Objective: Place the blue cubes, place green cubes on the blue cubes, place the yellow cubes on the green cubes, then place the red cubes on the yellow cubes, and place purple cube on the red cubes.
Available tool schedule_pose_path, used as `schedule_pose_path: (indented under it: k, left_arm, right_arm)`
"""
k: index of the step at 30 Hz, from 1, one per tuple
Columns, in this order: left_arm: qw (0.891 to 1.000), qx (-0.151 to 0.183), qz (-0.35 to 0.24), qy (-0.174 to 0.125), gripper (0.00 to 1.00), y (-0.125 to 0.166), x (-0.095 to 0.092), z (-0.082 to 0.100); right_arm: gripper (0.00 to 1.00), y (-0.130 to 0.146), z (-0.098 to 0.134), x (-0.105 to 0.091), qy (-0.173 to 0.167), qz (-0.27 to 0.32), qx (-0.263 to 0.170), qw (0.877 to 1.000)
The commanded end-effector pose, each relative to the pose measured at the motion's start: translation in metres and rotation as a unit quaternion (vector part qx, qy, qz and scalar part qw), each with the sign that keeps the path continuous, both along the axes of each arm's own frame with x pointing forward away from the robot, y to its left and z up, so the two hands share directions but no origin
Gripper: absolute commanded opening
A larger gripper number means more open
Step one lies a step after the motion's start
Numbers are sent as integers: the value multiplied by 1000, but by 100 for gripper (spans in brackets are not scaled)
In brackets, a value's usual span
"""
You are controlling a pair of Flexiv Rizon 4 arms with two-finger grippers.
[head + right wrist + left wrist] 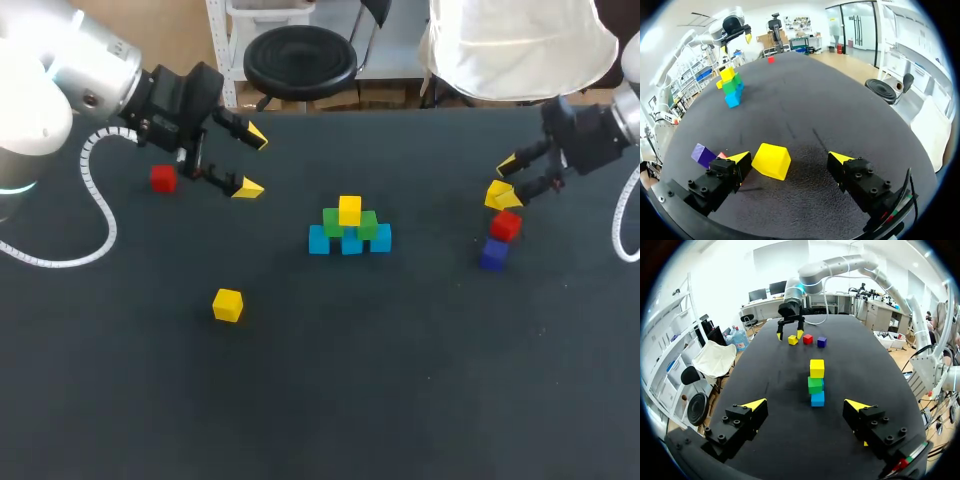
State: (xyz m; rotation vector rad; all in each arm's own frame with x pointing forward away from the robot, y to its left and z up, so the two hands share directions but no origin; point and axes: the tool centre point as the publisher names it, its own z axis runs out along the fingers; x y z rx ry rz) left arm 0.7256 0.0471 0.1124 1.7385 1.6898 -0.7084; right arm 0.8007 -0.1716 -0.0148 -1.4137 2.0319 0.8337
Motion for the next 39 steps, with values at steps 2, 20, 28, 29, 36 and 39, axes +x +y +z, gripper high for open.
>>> schedule_pose_path:
  k: [2, 20, 28, 29, 36, 39]
  left_arm:
    - [1000, 1, -1, 1, 100, 0, 1, 0]
    - [1000, 1, -1, 1, 100, 0, 1, 0]
    - [1000, 1, -1, 1, 100, 0, 1, 0]
    - [1000, 1, -1, 1, 100, 0, 1, 0]
    - [1000, 1, -1, 1, 100, 0, 1, 0]
    - [1000, 1, -1, 1, 100, 0, 1, 0]
  right_arm:
    - [100, 0, -5, 5, 8, 4, 1, 1000]
    - [0, 2, -7, 4, 11, 10, -12, 1000]
    - [0, -2, 2, -1, 8, 20, -34, 999]
    - [0, -2, 3, -1, 9, 20, -35, 999]
    - [0, 0, 20, -6, -8, 39, -46, 998]
    - [0, 4, 33, -9, -12, 45, -60, 997]
